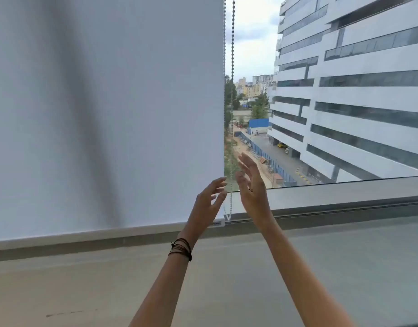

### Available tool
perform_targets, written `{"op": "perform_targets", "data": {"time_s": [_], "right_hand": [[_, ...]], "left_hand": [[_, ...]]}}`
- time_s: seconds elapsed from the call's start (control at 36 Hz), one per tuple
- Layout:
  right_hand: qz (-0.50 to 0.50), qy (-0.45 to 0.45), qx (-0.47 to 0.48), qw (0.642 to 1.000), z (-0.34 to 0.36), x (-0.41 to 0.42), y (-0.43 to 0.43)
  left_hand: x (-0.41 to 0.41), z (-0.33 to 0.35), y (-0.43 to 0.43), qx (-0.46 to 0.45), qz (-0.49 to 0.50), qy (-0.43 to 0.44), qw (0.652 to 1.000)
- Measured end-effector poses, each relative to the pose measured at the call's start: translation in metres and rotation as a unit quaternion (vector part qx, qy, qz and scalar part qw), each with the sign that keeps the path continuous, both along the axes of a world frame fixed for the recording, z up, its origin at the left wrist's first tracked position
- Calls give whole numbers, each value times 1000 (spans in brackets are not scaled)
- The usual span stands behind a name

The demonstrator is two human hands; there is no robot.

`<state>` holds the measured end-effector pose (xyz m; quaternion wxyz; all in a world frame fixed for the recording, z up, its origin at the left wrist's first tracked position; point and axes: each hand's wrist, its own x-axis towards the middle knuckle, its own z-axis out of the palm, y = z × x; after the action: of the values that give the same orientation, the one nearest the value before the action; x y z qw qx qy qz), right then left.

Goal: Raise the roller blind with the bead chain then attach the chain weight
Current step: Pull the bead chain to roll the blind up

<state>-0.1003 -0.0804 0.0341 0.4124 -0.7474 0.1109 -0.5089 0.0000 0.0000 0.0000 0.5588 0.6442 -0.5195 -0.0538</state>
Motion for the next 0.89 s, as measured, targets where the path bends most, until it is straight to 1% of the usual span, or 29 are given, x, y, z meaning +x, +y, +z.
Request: {"op": "perform_targets", "data": {"time_s": [0.17,0.31,0.47,0.67,0.78,0.89], "right_hand": [[12,-21,26,999,32,20,-4],[57,-64,51,995,53,32,-5],[63,-115,29,991,70,38,-3],[33,-170,11,985,84,38,-5],[67,-197,6,978,90,35,-8],[93,-190,-13,977,92,34,-8]], "left_hand": [[9,18,-16,-27,19,2,999],[17,33,-21,-57,1,-10,998],[18,50,-15,-82,-44,-4,996],[14,57,-12,-106,-70,3,992],[13,58,-11,-112,-80,11,990],[13,57,-13,-117,-89,32,989]]}}
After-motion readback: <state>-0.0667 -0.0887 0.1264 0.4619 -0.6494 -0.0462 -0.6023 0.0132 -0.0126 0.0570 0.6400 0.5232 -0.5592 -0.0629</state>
